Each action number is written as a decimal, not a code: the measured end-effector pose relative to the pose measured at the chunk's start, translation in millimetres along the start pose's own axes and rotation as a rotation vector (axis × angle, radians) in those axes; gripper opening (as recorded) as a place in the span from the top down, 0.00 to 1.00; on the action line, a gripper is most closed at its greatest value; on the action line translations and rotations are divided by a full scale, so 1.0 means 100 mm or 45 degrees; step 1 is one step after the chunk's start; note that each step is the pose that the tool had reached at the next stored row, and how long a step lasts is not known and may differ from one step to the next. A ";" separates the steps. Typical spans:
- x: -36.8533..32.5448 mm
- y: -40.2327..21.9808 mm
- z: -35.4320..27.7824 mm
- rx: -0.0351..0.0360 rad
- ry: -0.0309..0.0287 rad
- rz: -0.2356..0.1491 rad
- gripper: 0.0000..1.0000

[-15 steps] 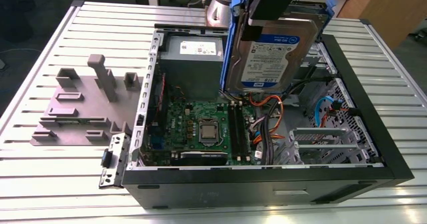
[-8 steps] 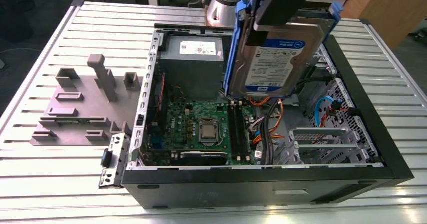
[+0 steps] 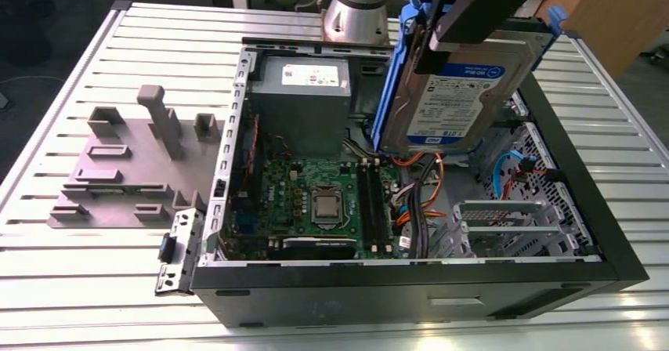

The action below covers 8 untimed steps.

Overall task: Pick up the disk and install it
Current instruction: 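Insert the disk into the insertion slot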

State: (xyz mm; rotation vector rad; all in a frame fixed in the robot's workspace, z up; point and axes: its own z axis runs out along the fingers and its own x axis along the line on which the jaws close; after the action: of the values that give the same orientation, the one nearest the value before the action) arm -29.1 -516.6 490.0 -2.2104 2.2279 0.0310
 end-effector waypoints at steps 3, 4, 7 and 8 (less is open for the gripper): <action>0.000 -0.007 0.000 0.0001 -0.0001 0.000 0.64; 0.000 -0.007 0.000 0.0001 -0.0001 0.000 0.64; 0.000 -0.007 0.000 0.0001 -0.0001 0.000 0.64; 0.000 -0.007 0.000 0.0001 -0.0002 0.000 0.64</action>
State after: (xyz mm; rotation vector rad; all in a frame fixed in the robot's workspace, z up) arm -28.3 -516.5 489.9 -2.2104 2.2278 0.0311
